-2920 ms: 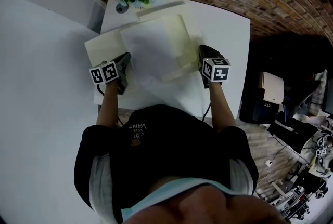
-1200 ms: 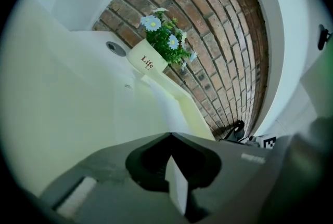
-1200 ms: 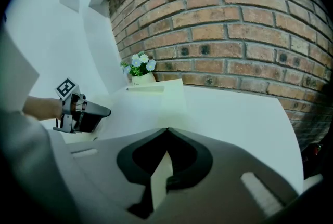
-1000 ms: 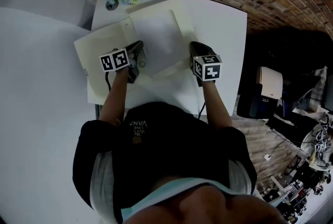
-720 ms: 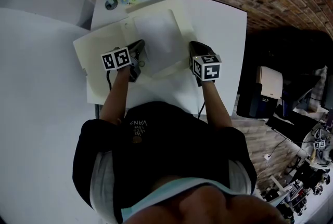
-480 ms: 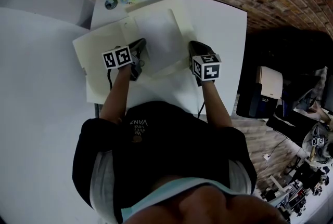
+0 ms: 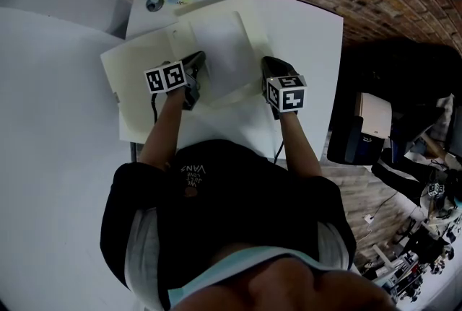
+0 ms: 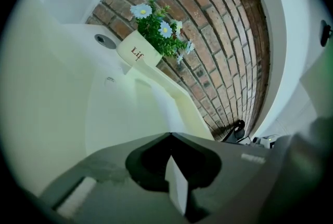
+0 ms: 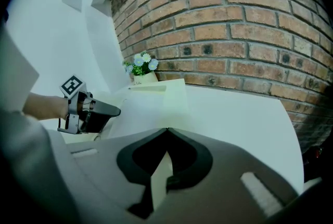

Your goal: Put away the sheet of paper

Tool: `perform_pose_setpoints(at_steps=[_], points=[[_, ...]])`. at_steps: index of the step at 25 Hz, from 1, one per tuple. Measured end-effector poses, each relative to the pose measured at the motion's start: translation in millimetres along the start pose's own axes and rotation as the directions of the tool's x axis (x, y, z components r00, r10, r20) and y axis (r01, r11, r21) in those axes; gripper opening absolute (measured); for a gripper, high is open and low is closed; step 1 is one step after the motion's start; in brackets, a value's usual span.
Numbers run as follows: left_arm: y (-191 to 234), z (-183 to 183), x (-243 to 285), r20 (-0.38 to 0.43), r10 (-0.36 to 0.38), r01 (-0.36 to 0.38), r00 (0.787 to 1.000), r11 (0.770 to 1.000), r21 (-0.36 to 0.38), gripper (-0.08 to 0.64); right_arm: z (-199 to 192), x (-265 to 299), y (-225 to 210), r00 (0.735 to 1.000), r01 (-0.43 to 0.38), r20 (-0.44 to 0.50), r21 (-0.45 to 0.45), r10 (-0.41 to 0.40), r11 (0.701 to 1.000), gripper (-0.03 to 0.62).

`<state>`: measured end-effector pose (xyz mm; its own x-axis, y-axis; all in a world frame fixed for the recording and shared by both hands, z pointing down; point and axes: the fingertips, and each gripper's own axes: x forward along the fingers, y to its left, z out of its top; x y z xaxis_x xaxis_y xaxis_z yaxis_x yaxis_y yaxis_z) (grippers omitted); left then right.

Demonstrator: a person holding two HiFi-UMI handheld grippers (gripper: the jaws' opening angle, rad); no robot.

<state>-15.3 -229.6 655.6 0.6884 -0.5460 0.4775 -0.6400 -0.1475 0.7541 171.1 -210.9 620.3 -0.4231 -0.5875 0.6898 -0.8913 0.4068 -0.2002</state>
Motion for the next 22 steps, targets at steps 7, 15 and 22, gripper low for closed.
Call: perform_pose_setpoints(at_steps=[7, 15, 22], points=[[-2.6, 0.3, 2.9, -0.002, 0.016, -0.016, 1.000, 0.999, 0.032, 0.000, 0.7, 0.1, -0.1, 1.000, -0.001, 0.001, -0.003, 0.001, 1.000, -0.002], [-9.6, 0.3, 4.1, -0.003, 0.040, -0.040, 0.999, 0.991, 0.125, 0.091, -0.5, 0.8, -0.3, 1.000, 0.003, -0.002, -0.002, -0.003, 1.000, -0.002], [-8.0, 1.3, 5.3, 0.005, 0.116, -0.114, 0.993, 0.963, 0.244, 0.252, -0.7, 0.8, -0.3, 1.000, 0.003, 0.000, -0.001, -0.003, 1.000, -0.002]])
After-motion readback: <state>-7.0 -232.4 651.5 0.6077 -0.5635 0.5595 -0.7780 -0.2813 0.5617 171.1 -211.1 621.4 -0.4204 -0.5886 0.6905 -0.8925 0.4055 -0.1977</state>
